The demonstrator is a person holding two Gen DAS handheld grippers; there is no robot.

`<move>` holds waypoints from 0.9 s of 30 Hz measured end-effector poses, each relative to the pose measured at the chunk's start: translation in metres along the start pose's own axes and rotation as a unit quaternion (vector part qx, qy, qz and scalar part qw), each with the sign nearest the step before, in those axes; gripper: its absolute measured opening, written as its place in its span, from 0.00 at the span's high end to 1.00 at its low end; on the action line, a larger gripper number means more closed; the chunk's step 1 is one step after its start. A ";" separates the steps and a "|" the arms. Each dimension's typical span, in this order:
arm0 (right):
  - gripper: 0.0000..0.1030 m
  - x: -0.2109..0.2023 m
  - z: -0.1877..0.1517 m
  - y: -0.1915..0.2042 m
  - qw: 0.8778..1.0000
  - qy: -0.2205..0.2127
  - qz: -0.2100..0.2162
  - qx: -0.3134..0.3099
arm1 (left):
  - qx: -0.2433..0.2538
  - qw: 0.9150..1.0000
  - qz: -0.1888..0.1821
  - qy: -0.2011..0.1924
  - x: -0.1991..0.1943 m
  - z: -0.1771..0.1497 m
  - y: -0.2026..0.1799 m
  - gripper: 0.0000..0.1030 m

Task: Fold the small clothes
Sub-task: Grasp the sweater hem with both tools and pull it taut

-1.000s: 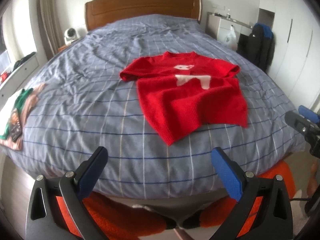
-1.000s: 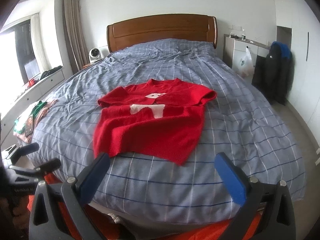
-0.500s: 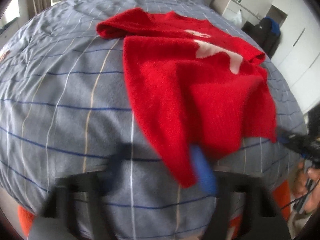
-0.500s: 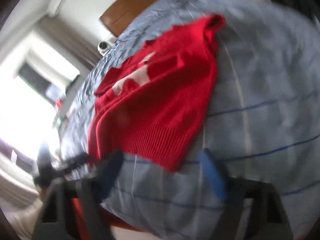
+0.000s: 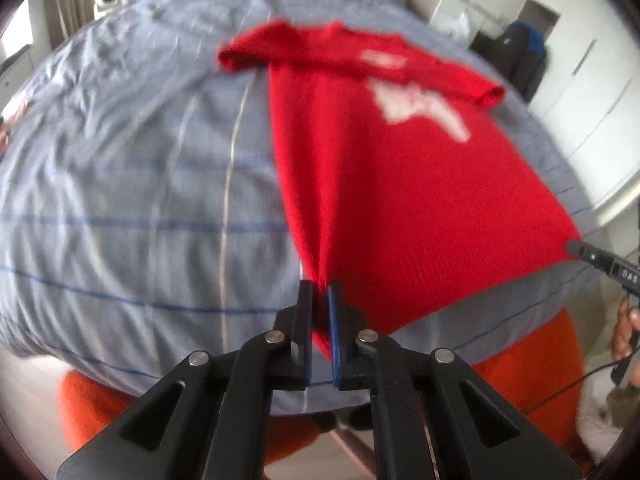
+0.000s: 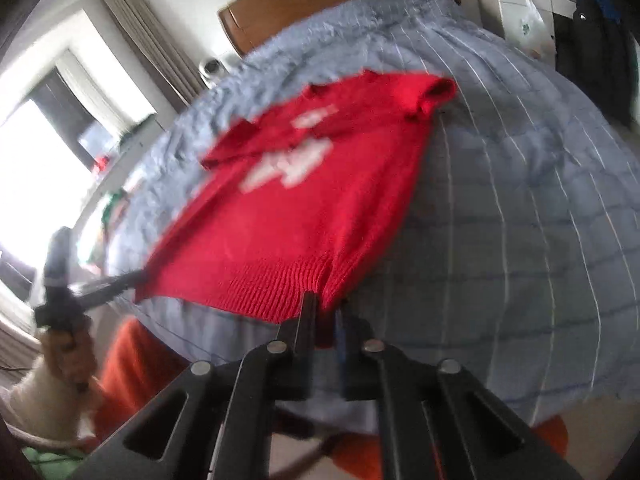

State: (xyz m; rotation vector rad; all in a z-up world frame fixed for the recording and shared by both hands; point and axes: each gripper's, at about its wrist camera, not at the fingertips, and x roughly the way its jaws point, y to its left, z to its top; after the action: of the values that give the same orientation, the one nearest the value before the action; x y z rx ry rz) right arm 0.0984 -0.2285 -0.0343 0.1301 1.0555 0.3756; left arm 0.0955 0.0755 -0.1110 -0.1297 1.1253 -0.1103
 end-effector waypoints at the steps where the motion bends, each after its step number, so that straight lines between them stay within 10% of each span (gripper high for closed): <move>1: 0.93 0.013 -0.005 -0.008 1.000 0.014 -0.016 0.009 | -0.002 1.000 0.009 0.007 0.010 -0.003 -0.001 0.95; 8: 0.93 0.052 -0.023 -0.032 0.998 0.018 -0.052 0.042 | 0.042 0.996 0.077 -0.013 0.022 -0.013 -0.022 0.95; 27: 0.92 0.048 -0.035 -0.034 0.998 0.003 -0.037 0.056 | 0.033 0.995 0.082 -0.047 0.029 -0.015 -0.028 0.83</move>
State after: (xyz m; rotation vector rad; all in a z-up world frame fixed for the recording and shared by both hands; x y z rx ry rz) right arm 0.0972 -0.2455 -0.1012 0.1890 1.0849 0.2509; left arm 0.0934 0.0426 -0.1393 0.0155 1.0323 0.0045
